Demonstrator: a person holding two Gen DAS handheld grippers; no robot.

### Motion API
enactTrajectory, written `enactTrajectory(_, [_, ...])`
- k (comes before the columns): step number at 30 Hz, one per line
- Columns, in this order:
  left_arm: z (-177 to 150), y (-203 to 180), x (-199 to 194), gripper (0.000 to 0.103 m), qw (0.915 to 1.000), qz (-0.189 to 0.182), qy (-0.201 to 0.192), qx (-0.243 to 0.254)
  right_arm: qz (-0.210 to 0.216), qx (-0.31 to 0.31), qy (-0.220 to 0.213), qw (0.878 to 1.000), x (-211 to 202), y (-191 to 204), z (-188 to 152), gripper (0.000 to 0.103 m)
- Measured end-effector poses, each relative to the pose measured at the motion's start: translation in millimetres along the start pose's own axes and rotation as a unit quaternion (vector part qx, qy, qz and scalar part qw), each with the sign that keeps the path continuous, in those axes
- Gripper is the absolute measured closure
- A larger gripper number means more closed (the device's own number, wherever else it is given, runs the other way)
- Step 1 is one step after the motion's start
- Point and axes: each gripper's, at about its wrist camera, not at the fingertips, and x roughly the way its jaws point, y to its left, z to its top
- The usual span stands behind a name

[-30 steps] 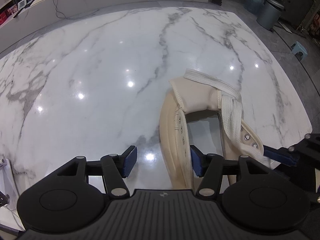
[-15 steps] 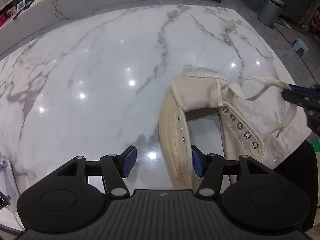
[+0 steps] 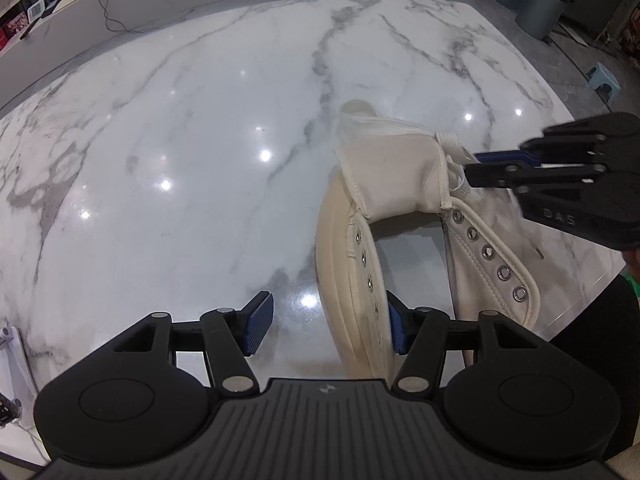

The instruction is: Lace up shoes with both hands

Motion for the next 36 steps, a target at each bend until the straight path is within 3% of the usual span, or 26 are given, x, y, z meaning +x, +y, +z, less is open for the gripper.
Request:
enactTrajectory(2, [2,0,3,0.048,1.0000,-0.001,0.004,0.000,-0.020,-0.019,-0.001,1.000,7,1,2,0.058])
enactTrajectory(10, [8,-1,11,0.048,0.9999,0.000,0.013,0.002,-0.014,0.005,0.011,1.000,36,-20,10,0.059])
enactTrajectory(13, [8,1,13,0.048,0.9999,0.000,0.016,0.000,-0.008,0.025,0.021,0.999,48,-26,13,0.072])
enactTrajectory(15, [8,2,13,0.048,0.9999,-0.002,0.017,-0.002,-0.008,0.034,0.029,0.999,53,-28,14,0.096])
enactTrajectory(21, [8,2,14,0.048,0.9998,-0.005,0.016,-0.005,-0.050,0.038,0.044,0.997,50,-32,6,0.099])
enactTrajectory(26, [7,5,14,0.048,0.9998,-0.008,0.012,-0.009,-0.114,0.059,0.058,0.990,31,-52,-11,0.099])
enactTrajectory(31, [7,5,15,0.048,0.9998,-0.009,0.006,-0.015,-0.149,0.064,0.056,0.985,6,-57,-20,0.092])
enactTrajectory(33, [6,5,13,0.050,0.9998,-0.012,0.003,-0.016,-0.148,0.069,0.047,0.985,-4,-56,-21,0.070])
enactTrajectory(36, [7,6,6,0.050,0.9997,-0.019,-0.012,-0.011,-0.119,0.075,0.012,0.990,-24,-46,-14,0.061])
